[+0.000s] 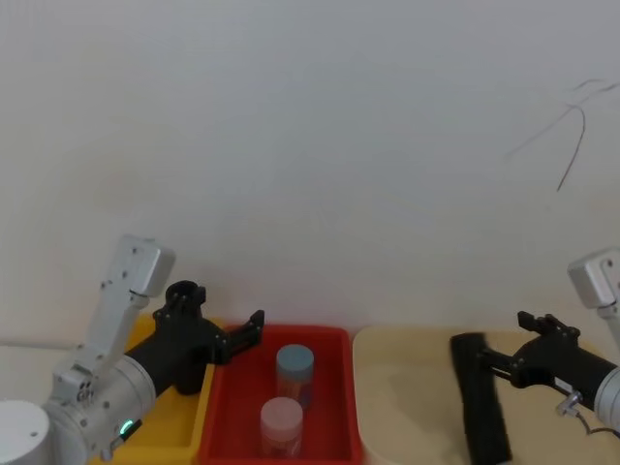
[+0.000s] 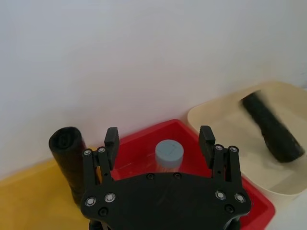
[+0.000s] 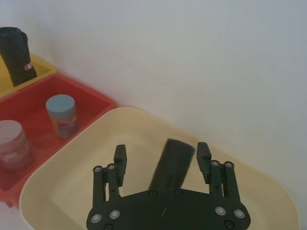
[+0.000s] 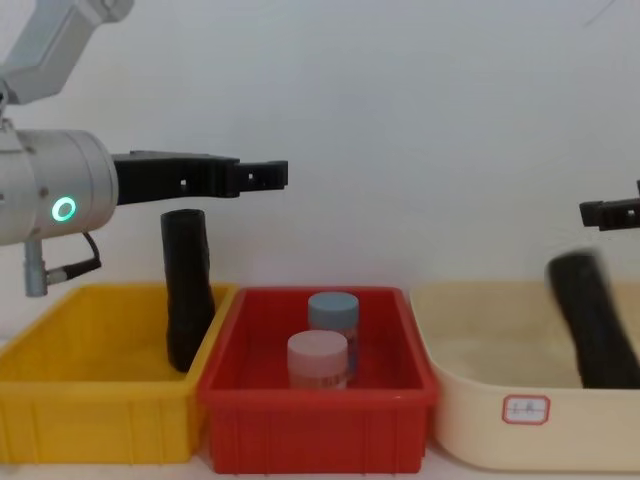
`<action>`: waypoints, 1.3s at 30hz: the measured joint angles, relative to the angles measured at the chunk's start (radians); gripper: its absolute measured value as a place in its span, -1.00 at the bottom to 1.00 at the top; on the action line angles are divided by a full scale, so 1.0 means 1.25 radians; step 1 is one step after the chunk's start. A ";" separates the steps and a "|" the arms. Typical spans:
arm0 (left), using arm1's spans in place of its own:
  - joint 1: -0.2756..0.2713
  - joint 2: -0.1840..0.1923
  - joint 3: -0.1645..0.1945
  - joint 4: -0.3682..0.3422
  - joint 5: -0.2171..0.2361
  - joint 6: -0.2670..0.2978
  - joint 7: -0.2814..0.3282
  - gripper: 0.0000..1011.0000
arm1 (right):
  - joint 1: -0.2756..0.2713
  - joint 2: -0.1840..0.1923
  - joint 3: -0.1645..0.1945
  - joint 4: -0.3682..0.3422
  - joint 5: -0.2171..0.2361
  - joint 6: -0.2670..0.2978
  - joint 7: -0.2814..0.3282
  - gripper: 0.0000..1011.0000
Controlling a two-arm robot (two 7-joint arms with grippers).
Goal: Pick up the garbage bag with the one hand and transfer it to the other hand.
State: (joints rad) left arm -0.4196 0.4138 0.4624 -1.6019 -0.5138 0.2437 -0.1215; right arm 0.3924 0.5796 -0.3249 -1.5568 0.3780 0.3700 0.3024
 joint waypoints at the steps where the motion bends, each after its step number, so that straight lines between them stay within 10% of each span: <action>1: 0.000 -0.003 0.001 0.004 0.005 0.000 0.007 0.98 | 0.001 0.000 0.000 0.002 0.000 0.000 0.000 0.74; 23: -0.004 -0.026 0.010 0.031 0.035 -0.003 0.050 0.98 | 0.001 0.000 -0.014 -0.010 -0.002 -0.009 0.045 0.98; 39: -0.005 -0.029 0.012 0.035 0.039 -0.003 0.057 0.98 | 0.061 -0.037 -0.105 0.003 -0.007 0.027 0.133 0.98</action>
State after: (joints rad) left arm -0.4264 0.3776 0.4771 -1.5586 -0.4645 0.2400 -0.0497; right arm 0.4688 0.5338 -0.4562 -1.5530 0.3693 0.4041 0.4690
